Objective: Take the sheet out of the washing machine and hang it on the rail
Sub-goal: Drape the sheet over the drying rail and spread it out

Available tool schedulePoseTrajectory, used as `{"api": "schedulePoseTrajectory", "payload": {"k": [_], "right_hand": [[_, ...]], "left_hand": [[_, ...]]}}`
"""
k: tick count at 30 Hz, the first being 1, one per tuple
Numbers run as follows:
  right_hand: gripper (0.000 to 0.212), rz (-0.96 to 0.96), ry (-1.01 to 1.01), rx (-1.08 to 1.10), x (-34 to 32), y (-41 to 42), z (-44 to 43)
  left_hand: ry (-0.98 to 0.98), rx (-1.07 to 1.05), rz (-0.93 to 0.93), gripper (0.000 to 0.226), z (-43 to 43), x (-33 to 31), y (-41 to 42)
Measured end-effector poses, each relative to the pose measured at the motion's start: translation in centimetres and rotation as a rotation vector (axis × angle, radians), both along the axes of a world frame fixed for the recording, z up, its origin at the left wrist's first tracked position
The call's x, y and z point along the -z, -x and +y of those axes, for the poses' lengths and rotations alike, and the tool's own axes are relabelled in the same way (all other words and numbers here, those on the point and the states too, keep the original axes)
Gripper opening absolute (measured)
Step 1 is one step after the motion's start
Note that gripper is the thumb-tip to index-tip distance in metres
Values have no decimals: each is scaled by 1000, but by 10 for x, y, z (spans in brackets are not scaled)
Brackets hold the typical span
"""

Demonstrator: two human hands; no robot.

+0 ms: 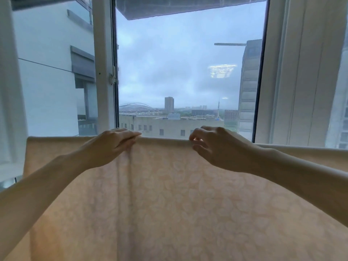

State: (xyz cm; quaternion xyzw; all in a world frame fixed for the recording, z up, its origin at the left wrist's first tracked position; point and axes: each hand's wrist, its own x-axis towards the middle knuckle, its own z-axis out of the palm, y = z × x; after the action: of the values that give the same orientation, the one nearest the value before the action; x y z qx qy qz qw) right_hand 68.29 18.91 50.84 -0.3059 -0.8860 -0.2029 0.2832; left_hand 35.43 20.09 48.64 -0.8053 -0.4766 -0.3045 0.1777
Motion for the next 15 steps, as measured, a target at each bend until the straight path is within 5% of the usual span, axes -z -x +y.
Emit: {"api": "schedulePoseTrajectory", "payload": {"k": [9, 15], "right_hand": [[31, -32, -42, 27, 6, 98, 9], [20, 81, -13, 10, 13, 151, 15]], "left_hand": [[13, 61, -66, 48, 4, 4, 91], [-77, 133, -257, 20, 10, 7, 123]]}}
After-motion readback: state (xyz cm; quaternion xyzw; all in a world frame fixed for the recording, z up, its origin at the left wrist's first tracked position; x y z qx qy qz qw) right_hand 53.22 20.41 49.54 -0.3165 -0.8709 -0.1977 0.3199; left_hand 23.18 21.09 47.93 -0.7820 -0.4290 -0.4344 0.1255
